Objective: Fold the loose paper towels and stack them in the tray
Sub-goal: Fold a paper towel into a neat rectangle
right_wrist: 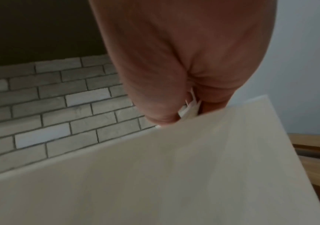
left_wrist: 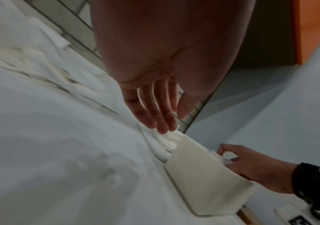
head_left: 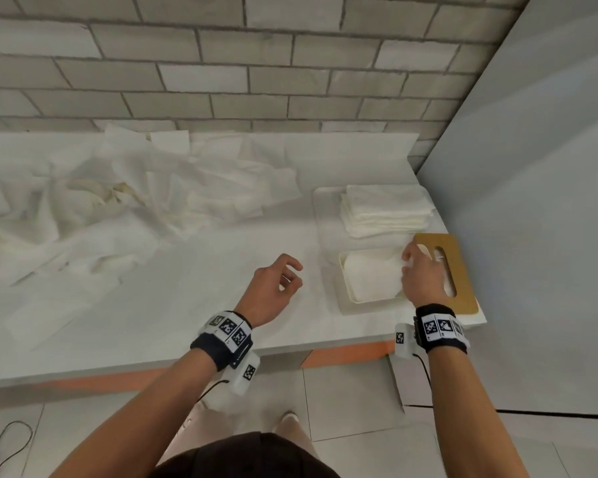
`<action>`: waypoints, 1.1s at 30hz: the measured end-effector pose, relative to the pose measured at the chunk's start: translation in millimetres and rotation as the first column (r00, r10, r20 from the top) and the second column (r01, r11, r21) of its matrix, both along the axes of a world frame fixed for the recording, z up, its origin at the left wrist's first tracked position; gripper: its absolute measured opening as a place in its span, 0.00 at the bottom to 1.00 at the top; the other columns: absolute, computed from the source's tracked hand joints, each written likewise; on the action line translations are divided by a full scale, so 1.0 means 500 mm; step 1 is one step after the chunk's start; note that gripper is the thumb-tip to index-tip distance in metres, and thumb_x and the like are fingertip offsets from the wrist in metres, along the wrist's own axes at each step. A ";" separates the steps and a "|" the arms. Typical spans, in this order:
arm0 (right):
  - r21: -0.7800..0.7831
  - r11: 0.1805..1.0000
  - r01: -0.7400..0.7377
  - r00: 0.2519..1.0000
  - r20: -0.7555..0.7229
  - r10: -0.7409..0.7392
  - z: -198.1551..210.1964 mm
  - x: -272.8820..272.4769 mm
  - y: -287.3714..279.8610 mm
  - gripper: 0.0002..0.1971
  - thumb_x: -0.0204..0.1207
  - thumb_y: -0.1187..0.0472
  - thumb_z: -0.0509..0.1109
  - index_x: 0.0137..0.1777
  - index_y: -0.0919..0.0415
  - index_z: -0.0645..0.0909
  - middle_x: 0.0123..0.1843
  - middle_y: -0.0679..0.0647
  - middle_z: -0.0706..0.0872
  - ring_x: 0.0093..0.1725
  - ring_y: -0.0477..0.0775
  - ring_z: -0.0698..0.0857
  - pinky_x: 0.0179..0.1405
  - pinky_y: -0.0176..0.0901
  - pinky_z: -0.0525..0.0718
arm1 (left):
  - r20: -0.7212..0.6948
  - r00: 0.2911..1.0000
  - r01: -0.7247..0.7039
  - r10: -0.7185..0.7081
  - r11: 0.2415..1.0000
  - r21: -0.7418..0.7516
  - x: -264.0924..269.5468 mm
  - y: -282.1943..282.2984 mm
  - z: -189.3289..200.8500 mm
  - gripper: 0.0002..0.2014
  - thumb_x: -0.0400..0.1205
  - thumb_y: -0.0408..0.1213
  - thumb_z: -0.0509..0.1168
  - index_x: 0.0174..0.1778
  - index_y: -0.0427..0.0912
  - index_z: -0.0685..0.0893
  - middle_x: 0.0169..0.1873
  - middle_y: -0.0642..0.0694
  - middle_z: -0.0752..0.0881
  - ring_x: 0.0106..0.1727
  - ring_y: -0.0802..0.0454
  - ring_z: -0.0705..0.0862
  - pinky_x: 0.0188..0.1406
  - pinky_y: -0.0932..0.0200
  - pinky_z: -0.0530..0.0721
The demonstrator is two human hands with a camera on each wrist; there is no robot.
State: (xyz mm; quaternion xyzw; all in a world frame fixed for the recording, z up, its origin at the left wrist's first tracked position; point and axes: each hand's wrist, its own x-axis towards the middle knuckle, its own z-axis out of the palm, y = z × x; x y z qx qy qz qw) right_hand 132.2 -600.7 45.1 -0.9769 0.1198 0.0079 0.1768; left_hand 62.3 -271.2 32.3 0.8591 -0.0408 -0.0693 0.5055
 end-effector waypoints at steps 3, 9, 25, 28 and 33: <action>-0.103 0.994 -0.033 0.993 -0.120 0.021 -0.016 0.003 0.000 0.14 0.83 0.74 0.65 0.55 0.55 0.85 0.45 0.59 0.88 0.44 0.62 0.86 0.38 0.53 0.89 | 0.024 0.996 -0.092 0.090 0.990 0.103 -0.028 0.101 -0.014 0.06 0.88 0.37 0.71 0.58 0.52 0.84 0.47 0.55 0.91 0.47 0.61 0.89 0.45 0.66 0.84; -0.067 0.998 -0.007 0.999 0.048 0.010 0.067 -0.042 0.066 0.25 0.82 0.68 0.78 0.78 0.60 0.79 0.61 0.74 0.89 0.61 0.77 0.88 0.56 0.64 0.88 | 0.127 0.929 -0.369 0.347 0.873 0.318 -0.079 0.390 -0.043 0.05 0.86 0.32 0.70 0.54 0.46 0.86 0.44 0.53 0.91 0.47 0.53 0.89 0.48 0.55 0.86; 0.448 0.829 -0.334 0.872 -0.187 0.453 -0.115 -0.167 0.921 0.15 0.85 0.36 0.71 0.57 0.45 0.88 0.56 0.45 0.93 0.58 0.53 0.90 0.61 0.51 0.88 | -0.259 0.793 -0.288 0.551 0.715 0.637 -0.134 0.835 -0.159 0.35 0.85 0.58 0.71 0.81 0.38 0.74 0.74 0.34 0.79 0.74 0.32 0.78 0.74 0.39 0.77; 0.449 0.854 -0.263 0.857 -0.298 0.421 -0.140 -0.183 1.002 0.27 0.85 0.30 0.67 0.69 0.51 0.85 0.64 0.52 0.90 0.66 0.58 0.86 0.60 0.49 0.82 | -0.232 0.861 -0.264 0.452 0.789 0.555 -0.145 0.800 -0.168 0.24 0.86 0.52 0.72 0.73 0.42 0.81 0.66 0.36 0.85 0.67 0.34 0.83 0.64 0.47 0.79; 0.701 0.713 -0.011 0.961 -0.190 0.202 -0.142 -0.177 1.031 0.38 0.80 0.33 0.77 0.83 0.48 0.67 0.67 0.54 0.90 0.67 0.58 0.90 0.64 0.48 0.86 | -0.142 0.948 -0.278 0.286 0.958 0.076 -0.142 0.745 -0.122 0.14 0.83 0.42 0.78 0.54 0.56 0.78 0.48 0.52 0.90 0.51 0.47 0.89 0.48 0.52 0.82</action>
